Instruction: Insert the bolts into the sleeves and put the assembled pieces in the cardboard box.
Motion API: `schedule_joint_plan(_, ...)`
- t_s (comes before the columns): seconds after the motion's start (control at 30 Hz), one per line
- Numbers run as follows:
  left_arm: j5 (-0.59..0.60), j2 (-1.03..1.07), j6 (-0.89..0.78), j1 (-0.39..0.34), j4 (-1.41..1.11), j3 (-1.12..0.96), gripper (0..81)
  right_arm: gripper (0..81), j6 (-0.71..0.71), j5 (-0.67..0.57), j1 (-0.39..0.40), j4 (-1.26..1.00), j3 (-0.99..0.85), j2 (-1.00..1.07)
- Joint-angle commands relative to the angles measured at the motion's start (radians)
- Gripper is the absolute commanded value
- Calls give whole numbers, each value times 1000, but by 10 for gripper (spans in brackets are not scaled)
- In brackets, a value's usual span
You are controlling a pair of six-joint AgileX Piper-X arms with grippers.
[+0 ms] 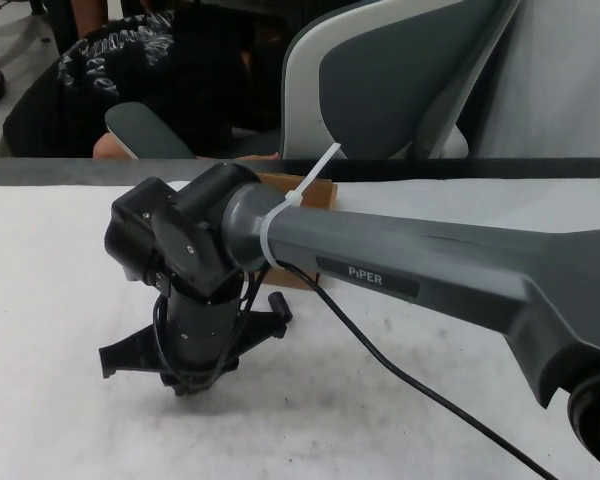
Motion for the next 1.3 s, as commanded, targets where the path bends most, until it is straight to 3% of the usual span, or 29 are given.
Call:
schedule_joint_plan(0.0, 3, -8, -1, -1, -8, -1, 8, 3, -121, -44, 1, 57, 7, 27)
schedule_joint_plan(0.27, 3, -8, -1, -1, -8, -1, 8, 3, -623, 71, 1, 293, 7, 5)
schedule_joint_plan(0.4, 3, -8, -1, -1, -8, -1, 8, 3, -667, 71, 3, 302, 7, -28)
schedule_joint_plan(0.67, 8, -8, -39, -1, -18, -1, 8, 3, -910, 44, 25, 378, 7, -94)
schedule_joint_plan(0.8, 31, -8, -72, -4, -51, -1, 8, 3, -939, 6, 45, 386, 7, -122)
schedule_joint_plan(0.97, 30, -8, -98, -4, -78, -1, 8, 3, -1143, -40, 91, 390, 7, -150)
schedule_joint_plan(1.17, 30, -8, -98, -4, -80, -1, 8, 3, -1291, -42, 113, 407, 7, -157)
schedule_joint_plan(1.27, 30, -8, -98, -4, -80, -1, 8, 3, -1290, -29, 112, 430, 7, -157)
